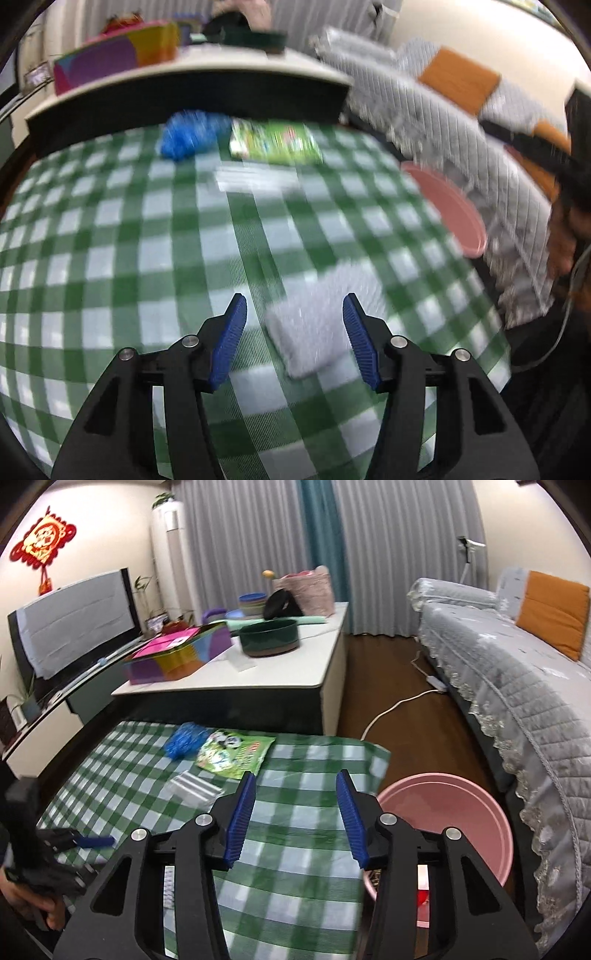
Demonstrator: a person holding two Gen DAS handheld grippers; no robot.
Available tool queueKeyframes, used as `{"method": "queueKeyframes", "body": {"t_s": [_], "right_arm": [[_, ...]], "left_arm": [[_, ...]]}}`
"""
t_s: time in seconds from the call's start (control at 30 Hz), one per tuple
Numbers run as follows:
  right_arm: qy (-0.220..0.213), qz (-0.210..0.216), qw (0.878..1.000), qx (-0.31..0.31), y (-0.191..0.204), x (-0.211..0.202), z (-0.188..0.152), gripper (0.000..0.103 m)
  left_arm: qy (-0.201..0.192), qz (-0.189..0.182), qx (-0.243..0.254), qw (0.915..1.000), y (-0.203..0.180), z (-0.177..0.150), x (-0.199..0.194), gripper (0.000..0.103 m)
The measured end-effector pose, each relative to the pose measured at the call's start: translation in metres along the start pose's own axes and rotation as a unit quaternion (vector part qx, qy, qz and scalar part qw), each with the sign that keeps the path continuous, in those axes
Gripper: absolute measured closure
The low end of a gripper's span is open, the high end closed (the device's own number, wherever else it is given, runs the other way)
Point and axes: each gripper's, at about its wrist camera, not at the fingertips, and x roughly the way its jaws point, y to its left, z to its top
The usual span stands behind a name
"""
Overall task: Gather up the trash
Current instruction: 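Move both open grippers back over the table, then grasp the white foam net with the left gripper while the right gripper grasps the clear straws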
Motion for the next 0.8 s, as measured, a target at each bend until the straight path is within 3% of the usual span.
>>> {"method": "queueKeyframes", "body": {"t_s": [0.07,0.1,0.2,0.3,0.43,0.63,0.8], "right_arm": [[0.007,0.007,1.000,-0.005,0.008,0.008,0.000,0.057],[0.009,0.011,1.000,-0.007,0.011,0.012,-0.001,0.057],[0.018,0.023,0.999,-0.016,0.023,0.025,-0.002,0.057],[0.026,0.036,0.999,-0.029,0.036,0.041,-0.005,0.057],[0.043,0.055,0.996,-0.052,0.056,0.068,-0.013,0.057],[0.067,0.086,0.991,-0.077,0.081,0.107,-0.021,0.057],[0.089,0.110,0.985,-0.099,0.102,0.138,-0.024,0.057]], "left_arm": [[0.014,0.000,0.005,0.9999,0.000,-0.007,0.009,0.051],[0.019,-0.008,0.002,0.9998,0.001,-0.008,0.013,0.066],[0.013,-0.017,0.003,0.9998,0.004,-0.004,0.013,0.095],[-0.003,-0.002,0.004,1.0000,0.009,0.005,0.008,0.097],[-0.025,0.040,-0.037,0.9982,0.036,0.020,0.006,0.097],[-0.055,0.106,-0.091,0.9887,0.074,0.032,0.002,0.097],[-0.070,0.123,-0.095,0.9854,0.086,0.043,0.002,0.097]]}}
